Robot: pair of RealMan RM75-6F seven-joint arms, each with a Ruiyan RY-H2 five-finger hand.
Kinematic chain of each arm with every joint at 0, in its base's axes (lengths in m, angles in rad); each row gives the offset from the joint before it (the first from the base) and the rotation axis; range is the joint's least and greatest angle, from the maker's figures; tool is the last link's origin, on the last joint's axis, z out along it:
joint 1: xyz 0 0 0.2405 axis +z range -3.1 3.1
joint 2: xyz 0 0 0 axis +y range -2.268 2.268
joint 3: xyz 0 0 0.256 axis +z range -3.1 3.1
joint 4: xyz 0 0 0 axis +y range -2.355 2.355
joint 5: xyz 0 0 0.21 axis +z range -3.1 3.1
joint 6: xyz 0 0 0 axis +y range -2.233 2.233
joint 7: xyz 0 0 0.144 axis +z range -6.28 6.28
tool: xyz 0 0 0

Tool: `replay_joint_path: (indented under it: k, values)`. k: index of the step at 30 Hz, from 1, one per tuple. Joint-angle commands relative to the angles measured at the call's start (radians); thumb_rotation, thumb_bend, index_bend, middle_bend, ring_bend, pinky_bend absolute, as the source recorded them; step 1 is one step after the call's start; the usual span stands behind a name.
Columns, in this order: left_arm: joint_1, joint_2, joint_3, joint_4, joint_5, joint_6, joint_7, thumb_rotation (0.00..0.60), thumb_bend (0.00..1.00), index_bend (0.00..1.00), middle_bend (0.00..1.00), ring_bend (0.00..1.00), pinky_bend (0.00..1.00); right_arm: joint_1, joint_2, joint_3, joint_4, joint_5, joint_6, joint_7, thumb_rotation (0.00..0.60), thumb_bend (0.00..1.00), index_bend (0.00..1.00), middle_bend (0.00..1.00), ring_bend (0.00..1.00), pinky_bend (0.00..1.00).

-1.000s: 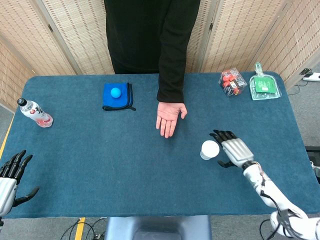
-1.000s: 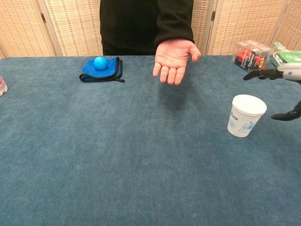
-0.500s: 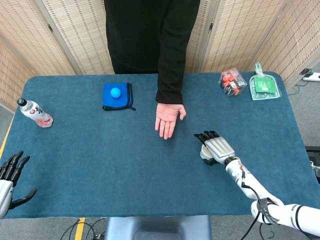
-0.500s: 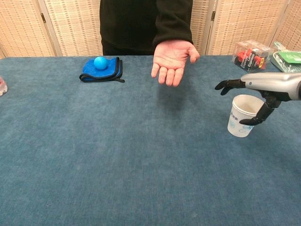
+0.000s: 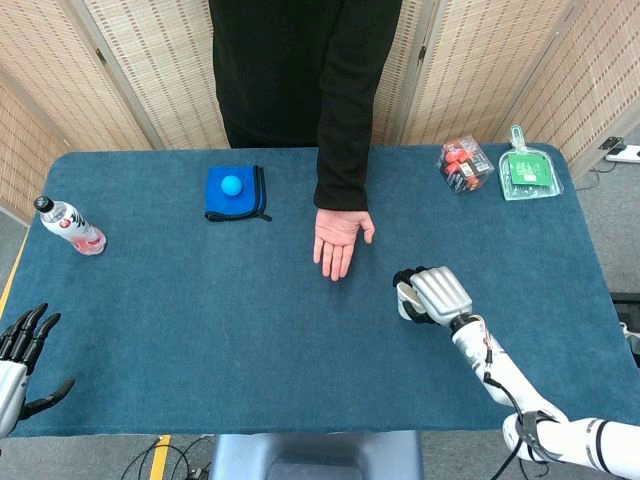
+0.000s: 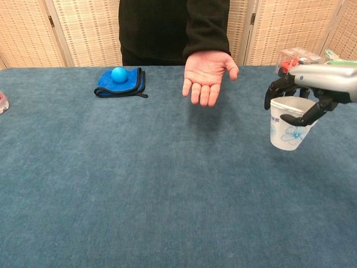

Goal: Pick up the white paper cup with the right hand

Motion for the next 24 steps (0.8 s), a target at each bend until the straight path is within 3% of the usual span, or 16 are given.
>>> replay_joint_path:
  k: [1, 6, 12, 16, 24]
  values:
    - [-0.003, 0.000, 0.000, -0.001, 0.000, -0.004, -0.004, 0.600, 0.27, 0.08, 0.00, 0.00, 0.17, 0.006, 0.062, 0.043, -0.119, -0.005, 0.064, -0.044, 0.600, 0.41, 0.38, 0.43, 0.39, 0.50]
    - [-0.010, 0.005, -0.002, -0.002, -0.004, -0.015, -0.024, 0.600, 0.27, 0.08, 0.00, 0.00, 0.17, 0.073, 0.071, 0.126, -0.208, 0.052, 0.101, -0.128, 0.600, 0.40, 0.38, 0.43, 0.39, 0.50]
    - [-0.018, 0.014, -0.005, 0.003, -0.017, -0.032, -0.053, 0.600, 0.27, 0.08, 0.00, 0.00, 0.17, 0.221, -0.042, 0.214, -0.120, 0.211, 0.097, -0.225, 0.600, 0.39, 0.38, 0.43, 0.39, 0.50]
    - [-0.021, 0.021, -0.010, 0.009, -0.027, -0.035, -0.079, 0.600, 0.27, 0.08, 0.00, 0.00, 0.17, 0.307, -0.126, 0.227, -0.015, 0.307, 0.073, -0.268, 0.600, 0.39, 0.38, 0.42, 0.39, 0.50]
    - [-0.023, 0.032, -0.012, 0.018, -0.043, -0.044, -0.122, 0.600, 0.27, 0.08, 0.00, 0.00, 0.17, 0.392, -0.252, 0.199, 0.187, 0.344, 0.005, -0.242, 0.600, 0.37, 0.38, 0.38, 0.37, 0.48]
